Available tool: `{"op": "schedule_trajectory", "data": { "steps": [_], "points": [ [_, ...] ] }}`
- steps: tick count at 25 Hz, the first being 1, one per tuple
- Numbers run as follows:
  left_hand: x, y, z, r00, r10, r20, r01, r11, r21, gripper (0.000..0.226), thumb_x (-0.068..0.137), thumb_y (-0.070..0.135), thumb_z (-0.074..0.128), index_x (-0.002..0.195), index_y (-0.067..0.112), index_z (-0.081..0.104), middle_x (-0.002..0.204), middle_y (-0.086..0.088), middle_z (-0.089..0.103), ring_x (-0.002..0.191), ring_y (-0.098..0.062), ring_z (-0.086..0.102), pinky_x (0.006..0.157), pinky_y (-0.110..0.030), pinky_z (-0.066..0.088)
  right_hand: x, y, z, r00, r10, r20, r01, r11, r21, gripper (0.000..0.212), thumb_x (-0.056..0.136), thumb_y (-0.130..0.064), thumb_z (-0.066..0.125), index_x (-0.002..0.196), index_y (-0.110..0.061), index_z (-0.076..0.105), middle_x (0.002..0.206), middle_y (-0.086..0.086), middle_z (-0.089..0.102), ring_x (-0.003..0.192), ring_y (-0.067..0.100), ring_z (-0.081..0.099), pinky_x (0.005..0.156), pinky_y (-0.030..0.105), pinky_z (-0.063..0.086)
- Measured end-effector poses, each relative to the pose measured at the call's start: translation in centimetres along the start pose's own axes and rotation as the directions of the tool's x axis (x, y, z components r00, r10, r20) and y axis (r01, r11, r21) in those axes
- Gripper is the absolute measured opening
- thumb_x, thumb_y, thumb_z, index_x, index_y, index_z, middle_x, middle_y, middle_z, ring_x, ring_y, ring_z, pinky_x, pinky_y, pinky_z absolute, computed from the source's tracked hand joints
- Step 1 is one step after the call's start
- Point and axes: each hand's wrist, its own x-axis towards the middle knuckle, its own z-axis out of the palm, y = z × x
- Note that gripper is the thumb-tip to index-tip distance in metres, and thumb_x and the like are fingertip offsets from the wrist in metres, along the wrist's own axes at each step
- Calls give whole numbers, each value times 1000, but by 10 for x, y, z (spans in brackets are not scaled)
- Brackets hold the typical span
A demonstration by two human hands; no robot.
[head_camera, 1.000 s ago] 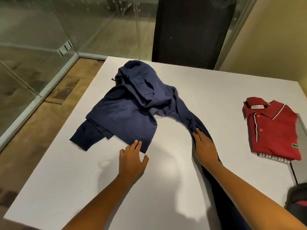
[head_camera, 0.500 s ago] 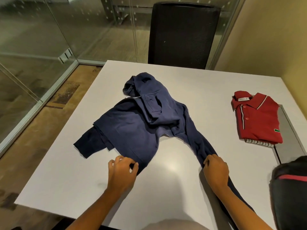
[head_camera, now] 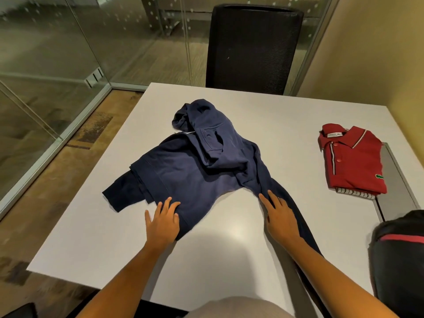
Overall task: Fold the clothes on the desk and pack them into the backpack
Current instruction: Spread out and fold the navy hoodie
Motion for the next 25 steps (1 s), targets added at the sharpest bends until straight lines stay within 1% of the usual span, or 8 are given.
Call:
{"op": "schedule_trajectory", "data": {
  "steps": [5,8,11,15,17,19,23,25],
  "points": [
    [-17,-20,0,989,-132,-63,132,991,-9,31,102,31,41,128,22,56,149,-1,44,139,-31,36,112,-58,16,-22,13,-8,992,58,-115,-54,998,37,42,68,4,76,107,-10,69,113,9,68,85,35,62,54,39,50],
    [-31,-26,5,962,-136,-237,147,989,28,27,98,20,49,104,5,70,97,-20,71,97,-40,65,98,-57,34,-37,4,-15,980,132,-148,-137,990,-23,27,55,7,77,69,-14,68,73,3,66,57,28,53,53,32,34],
    [-39,-24,-15,936,-191,-294,214,976,49,37,93,17,45,66,4,66,49,-13,55,56,-32,55,82,-48,38,-32,-15,-30,951,215,-220,-231,972,-48,32,50,8,75,42,-13,51,43,3,48,47,25,44,57,31,28],
    [-15,-17,-33,929,-148,-339,86,978,-190,20,91,11,56,72,9,60,70,-10,62,67,-27,55,75,-45,45,8,-47,-48,949,85,-303,-44,989,141,15,71,3,70,72,-10,63,75,6,64,70,31,55,62,36,42],
    [7,-13,-37,944,-111,-312,13,954,-300,10,93,13,56,97,9,64,113,-12,64,103,-31,57,91,-46,45,36,-69,-60,956,-57,-287,132,959,250,17,80,2,65,92,-11,66,100,6,65,90,30,57,73,39,50],
    [31,-13,-38,972,-65,-227,-10,950,-312,29,94,19,58,121,11,59,146,-10,43,133,-31,39,108,-48,35,66,-89,-68,947,-208,-247,271,927,259,25,90,-11,59,115,-14,64,123,5,60,111,29,54,91,40,49],
    [57,-8,-31,995,-39,-95,5,945,-328,50,98,30,51,145,18,39,160,-7,18,147,-27,16,119,-51,13,118,-116,-66,858,-498,124,497,867,42,76,88,-68,27,151,-26,30,158,1,28,145,30,23,117,46,20],
    [61,-8,-23,993,-84,-82,58,956,-286,54,99,32,49,148,15,34,158,-10,22,147,-29,16,118,-53,13,136,-121,-55,805,-515,295,566,815,-123,90,80,-77,24,154,-25,17,161,-2,19,149,29,13,119,47,8]
  ]
}}
